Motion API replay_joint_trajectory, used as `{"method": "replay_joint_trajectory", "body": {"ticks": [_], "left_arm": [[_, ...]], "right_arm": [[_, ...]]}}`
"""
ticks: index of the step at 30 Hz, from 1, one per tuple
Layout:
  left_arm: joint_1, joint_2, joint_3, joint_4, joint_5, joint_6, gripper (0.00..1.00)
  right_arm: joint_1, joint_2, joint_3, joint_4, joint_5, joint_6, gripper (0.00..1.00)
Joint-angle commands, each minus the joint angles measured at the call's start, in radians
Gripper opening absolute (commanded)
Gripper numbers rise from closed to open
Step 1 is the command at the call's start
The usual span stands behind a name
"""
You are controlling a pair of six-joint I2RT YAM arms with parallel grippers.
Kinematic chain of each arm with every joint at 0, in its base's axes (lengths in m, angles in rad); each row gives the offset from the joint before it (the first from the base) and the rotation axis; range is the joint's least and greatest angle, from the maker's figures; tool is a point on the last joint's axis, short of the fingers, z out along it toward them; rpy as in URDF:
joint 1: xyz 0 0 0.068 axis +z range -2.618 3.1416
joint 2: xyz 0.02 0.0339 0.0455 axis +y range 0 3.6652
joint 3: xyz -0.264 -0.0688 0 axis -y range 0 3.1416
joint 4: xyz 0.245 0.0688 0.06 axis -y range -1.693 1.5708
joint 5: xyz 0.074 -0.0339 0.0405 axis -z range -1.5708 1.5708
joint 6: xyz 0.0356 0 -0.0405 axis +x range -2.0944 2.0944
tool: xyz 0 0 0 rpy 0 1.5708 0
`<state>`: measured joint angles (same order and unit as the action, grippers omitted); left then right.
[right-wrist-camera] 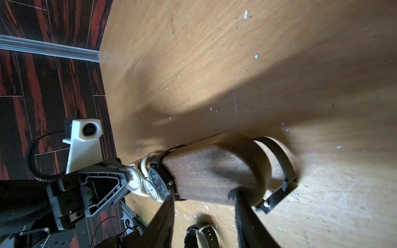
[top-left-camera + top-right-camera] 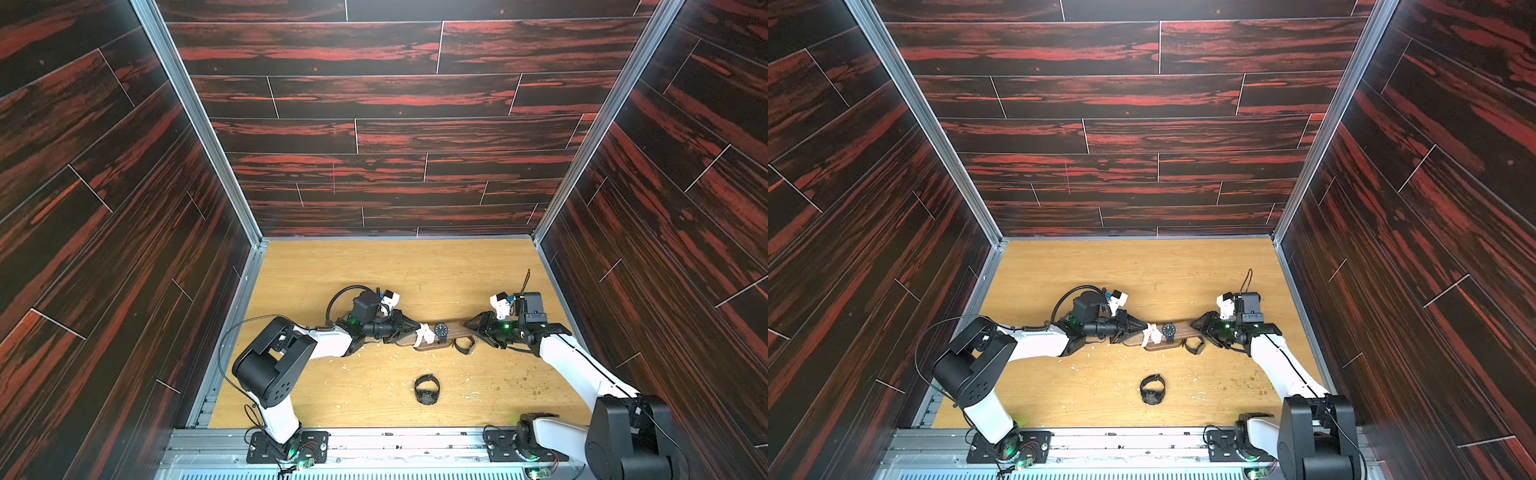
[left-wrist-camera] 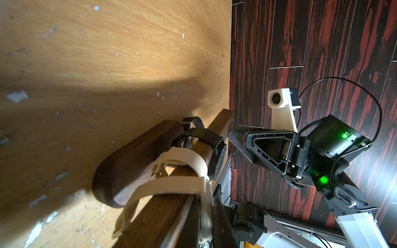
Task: Place watch on stand
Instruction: Place the watch on the stand.
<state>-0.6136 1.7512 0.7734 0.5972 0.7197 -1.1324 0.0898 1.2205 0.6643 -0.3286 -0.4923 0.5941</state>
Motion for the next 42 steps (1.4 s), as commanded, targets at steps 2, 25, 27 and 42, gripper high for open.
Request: {"method": "replay_joint_trajectory", "body": {"ticks": [2, 25, 27, 42], "left_arm": [[-0.005, -0.036, 0.056, -0.110, 0.006, 0.083, 0.04], [0.022, -0.153, 0.050, -0.288, -0.037, 0.162, 0.20], [0.021, -0.171, 0.050, -0.307, -0.041, 0.169, 0.20], [-0.053, -0.303, -0.060, -0.430, -0.114, 0.175, 0.19]], "right_arm": [[0.005, -0.017, -0.014, -0.027, 0.014, 0.000, 0.48], [0.005, -0.021, -0.022, -0.023, 0.014, -0.001, 0.48], [0.006, -0.020, -0.022, -0.023, 0.014, 0.000, 0.48], [0.010, 0.017, 0.039, -0.049, 0.027, -0.021, 0.48]]}}
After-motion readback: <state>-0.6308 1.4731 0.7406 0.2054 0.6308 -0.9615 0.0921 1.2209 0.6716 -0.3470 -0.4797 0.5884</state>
